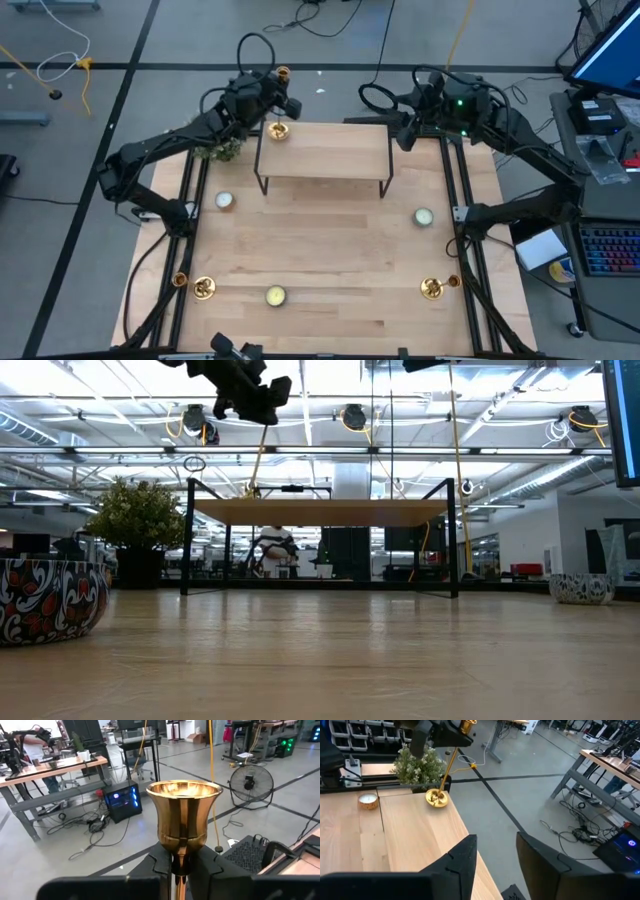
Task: Pick & Place candle stick holders
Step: Put the top gold candle holder on the shelf
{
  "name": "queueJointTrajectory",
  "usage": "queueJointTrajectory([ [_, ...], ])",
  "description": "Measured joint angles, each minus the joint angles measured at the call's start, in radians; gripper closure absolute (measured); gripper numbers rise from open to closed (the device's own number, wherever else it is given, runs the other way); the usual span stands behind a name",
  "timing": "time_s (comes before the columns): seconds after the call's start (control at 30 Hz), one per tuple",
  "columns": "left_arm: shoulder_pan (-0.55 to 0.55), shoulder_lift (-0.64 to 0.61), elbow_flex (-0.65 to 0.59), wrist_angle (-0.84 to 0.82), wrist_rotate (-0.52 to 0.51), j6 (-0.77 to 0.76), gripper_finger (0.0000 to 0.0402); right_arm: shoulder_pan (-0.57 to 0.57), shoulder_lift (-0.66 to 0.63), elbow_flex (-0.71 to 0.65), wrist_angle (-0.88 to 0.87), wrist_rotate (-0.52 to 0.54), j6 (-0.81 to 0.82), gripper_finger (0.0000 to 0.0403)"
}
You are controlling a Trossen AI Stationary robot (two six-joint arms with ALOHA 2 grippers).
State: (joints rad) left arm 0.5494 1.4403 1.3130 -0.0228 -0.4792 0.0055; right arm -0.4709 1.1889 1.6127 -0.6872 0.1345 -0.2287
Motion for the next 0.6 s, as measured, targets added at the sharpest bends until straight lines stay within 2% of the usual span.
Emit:
queueJointTrajectory([
  [0.2, 0.000, -0.004, -0.080, 0.140, 0.000, -0.015, 0.0358, 0.000, 0.000, 0.000, 0.000, 0.000, 0.000, 0.0278],
  [0.33, -0.005, -0.010, -0.122, 0.218, -0.014, 0.004, 0.0368, 0.000, 0.000, 0.000, -0.008, 0.000, 0.002, 0.0278],
  [0.5, -0.014, -0.029, -0.134, 0.231, -0.020, 0.018, 0.0371, 0.000, 0.000, 0.000, -0.007, 0.004, 0.007, 0.0282],
  [0.6, -0.023, -0.044, -0.133, 0.195, -0.054, 0.011, 0.0355, 0.000, 0.000, 0.000, -0.007, 0.004, 0.007, 0.0286],
])
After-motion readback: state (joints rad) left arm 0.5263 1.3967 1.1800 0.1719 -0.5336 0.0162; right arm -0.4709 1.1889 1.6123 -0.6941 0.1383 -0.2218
